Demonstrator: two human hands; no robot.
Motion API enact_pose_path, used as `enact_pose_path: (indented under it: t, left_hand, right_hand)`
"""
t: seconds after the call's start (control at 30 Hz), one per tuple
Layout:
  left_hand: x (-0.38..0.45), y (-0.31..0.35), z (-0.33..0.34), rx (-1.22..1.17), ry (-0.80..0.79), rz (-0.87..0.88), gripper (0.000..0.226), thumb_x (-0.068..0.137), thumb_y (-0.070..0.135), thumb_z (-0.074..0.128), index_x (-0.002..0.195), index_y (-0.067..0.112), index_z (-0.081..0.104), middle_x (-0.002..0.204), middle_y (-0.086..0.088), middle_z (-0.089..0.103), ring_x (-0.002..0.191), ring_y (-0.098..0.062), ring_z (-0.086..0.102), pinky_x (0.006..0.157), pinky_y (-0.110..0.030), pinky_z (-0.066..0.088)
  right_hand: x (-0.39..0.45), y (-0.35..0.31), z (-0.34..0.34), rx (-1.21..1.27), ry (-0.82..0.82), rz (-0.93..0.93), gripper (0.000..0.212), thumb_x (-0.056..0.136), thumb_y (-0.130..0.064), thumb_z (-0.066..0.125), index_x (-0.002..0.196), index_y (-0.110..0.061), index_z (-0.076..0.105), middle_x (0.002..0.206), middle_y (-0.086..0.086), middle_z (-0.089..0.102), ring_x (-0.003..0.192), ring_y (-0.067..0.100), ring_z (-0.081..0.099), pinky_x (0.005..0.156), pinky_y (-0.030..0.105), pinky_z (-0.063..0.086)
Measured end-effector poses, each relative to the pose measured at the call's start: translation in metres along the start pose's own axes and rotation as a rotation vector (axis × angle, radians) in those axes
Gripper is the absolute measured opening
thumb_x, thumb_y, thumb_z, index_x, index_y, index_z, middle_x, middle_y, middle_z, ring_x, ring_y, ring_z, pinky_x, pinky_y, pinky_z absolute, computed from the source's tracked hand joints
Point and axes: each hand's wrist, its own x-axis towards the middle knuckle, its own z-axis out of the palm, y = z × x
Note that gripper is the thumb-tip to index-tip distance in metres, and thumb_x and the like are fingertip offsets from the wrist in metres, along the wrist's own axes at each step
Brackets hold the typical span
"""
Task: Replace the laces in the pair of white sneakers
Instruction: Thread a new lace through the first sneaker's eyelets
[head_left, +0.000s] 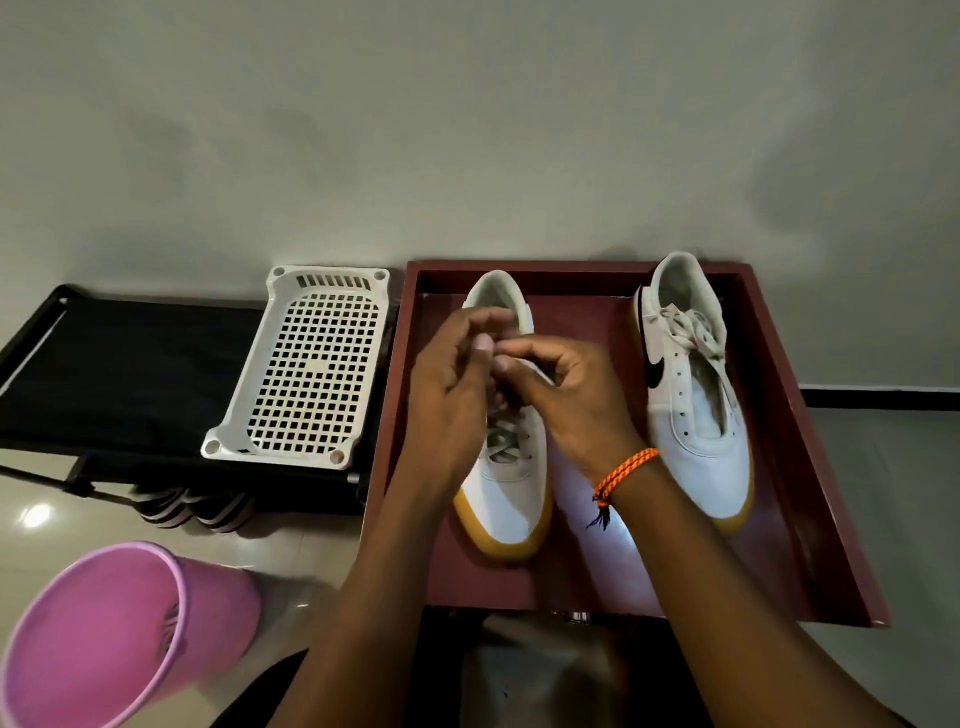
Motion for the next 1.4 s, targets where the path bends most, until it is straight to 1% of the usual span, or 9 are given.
enact_pose_path:
  t: [0.13, 0.4, 0.57, 0.77, 0.93, 1.0, 1.07, 1.2, 1.4]
  left_hand:
    - [0.003, -0.019, -0.002, 0.097, -0.009, -0.092, 0.027, 0.112, 0.010, 0.049, 0.115, 0.014, 0.075, 0.104, 0.003, 0.077, 0.097, -0.011, 0.073, 0.084, -0.029, 0.055]
    - [0.002, -0.020, -0.002, 0.276, 0.044, -0.118, 0.009, 0.100, 0.027, 0.074, 0.099, 0.023, 0.082, 0.091, 0.013, 0.079, 0.091, -0.003, 0.075, 0.085, -0.030, 0.061]
    - [0.002, -0.025, 0.000, 0.372, 0.089, -0.131, 0.011, 0.096, 0.039, 0.078, 0.101, 0.031, 0.083, 0.092, 0.012, 0.069, 0.080, 0.000, 0.064, 0.071, -0.028, 0.052]
    - [0.003, -0.019, 0.008, 0.443, 0.144, -0.137, 0.008, 0.095, 0.040, 0.078, 0.101, 0.037, 0.083, 0.098, 0.005, 0.061, 0.087, -0.008, 0.063, 0.073, -0.038, 0.058]
    - [-0.004, -0.014, 0.009, 0.836, 0.217, -0.056, 0.009, 0.099, 0.036, 0.074, 0.104, 0.029, 0.079, 0.101, 0.009, 0.045, 0.084, -0.014, 0.057, 0.058, -0.029, 0.040]
    - [-0.005, -0.015, 0.012, 0.911, 0.212, -0.039, 0.010, 0.099, 0.032, 0.074, 0.106, 0.025, 0.079, 0.101, 0.007, 0.044, 0.089, -0.018, 0.058, 0.060, -0.033, 0.044]
    - [-0.005, -0.017, 0.015, 0.897, 0.191, -0.061, 0.011, 0.099, 0.032, 0.074, 0.105, 0.025, 0.080, 0.102, 0.005, 0.051, 0.089, -0.019, 0.059, 0.062, -0.036, 0.048]
    - [-0.001, -0.025, 0.015, 0.639, 0.182, -0.211, 0.008, 0.095, 0.037, 0.079, 0.097, 0.029, 0.081, 0.101, 0.007, 0.061, 0.083, -0.008, 0.062, 0.061, -0.027, 0.042]
    - [0.001, -0.032, 0.015, 0.428, 0.149, -0.261, 0.004, 0.095, 0.024, 0.081, 0.095, 0.027, 0.083, 0.098, 0.002, 0.063, 0.087, -0.009, 0.065, 0.069, -0.025, 0.050]
  right_hand:
    - [0.000, 0.004, -0.003, -0.227, 0.051, -0.078, 0.014, 0.093, -0.003, 0.075, 0.104, -0.009, 0.082, 0.099, -0.004, 0.080, 0.096, 0.006, 0.076, 0.087, 0.026, 0.060]
    - [0.001, 0.007, -0.012, -0.329, 0.190, -0.066, 0.007, 0.090, -0.011, 0.081, 0.094, -0.015, 0.083, 0.083, -0.008, 0.079, 0.077, 0.009, 0.076, 0.074, 0.034, 0.064]
    - [0.000, 0.009, -0.013, -0.341, 0.197, -0.061, 0.012, 0.091, -0.008, 0.079, 0.093, -0.020, 0.081, 0.081, -0.008, 0.078, 0.074, 0.009, 0.075, 0.072, 0.032, 0.064]
    - [0.000, 0.014, -0.012, -0.397, 0.276, -0.038, 0.011, 0.090, -0.008, 0.077, 0.090, -0.018, 0.081, 0.078, -0.010, 0.076, 0.070, 0.007, 0.074, 0.071, 0.031, 0.063]
    - [0.000, 0.023, -0.017, -0.422, 0.323, 0.054, 0.013, 0.089, -0.011, 0.073, 0.086, -0.022, 0.079, 0.072, -0.010, 0.073, 0.067, 0.009, 0.072, 0.066, 0.035, 0.063]
    - [-0.001, 0.024, -0.015, -0.481, 0.287, 0.091, 0.013, 0.089, -0.012, 0.074, 0.089, -0.023, 0.080, 0.075, -0.012, 0.074, 0.070, 0.004, 0.071, 0.068, 0.029, 0.061]
    - [-0.003, 0.025, -0.013, -0.510, 0.243, 0.138, 0.014, 0.087, -0.013, 0.075, 0.095, -0.024, 0.081, 0.078, -0.014, 0.074, 0.072, 0.001, 0.070, 0.073, 0.028, 0.062]
    - [-0.003, 0.023, -0.015, -0.495, 0.200, 0.177, 0.018, 0.085, -0.015, 0.079, 0.100, -0.025, 0.080, 0.078, -0.016, 0.073, 0.073, 0.001, 0.071, 0.079, 0.032, 0.063]
    - [-0.004, 0.020, -0.020, -0.487, 0.151, 0.178, 0.020, 0.085, -0.015, 0.082, 0.104, -0.022, 0.081, 0.084, -0.014, 0.075, 0.077, 0.002, 0.072, 0.078, 0.027, 0.063]
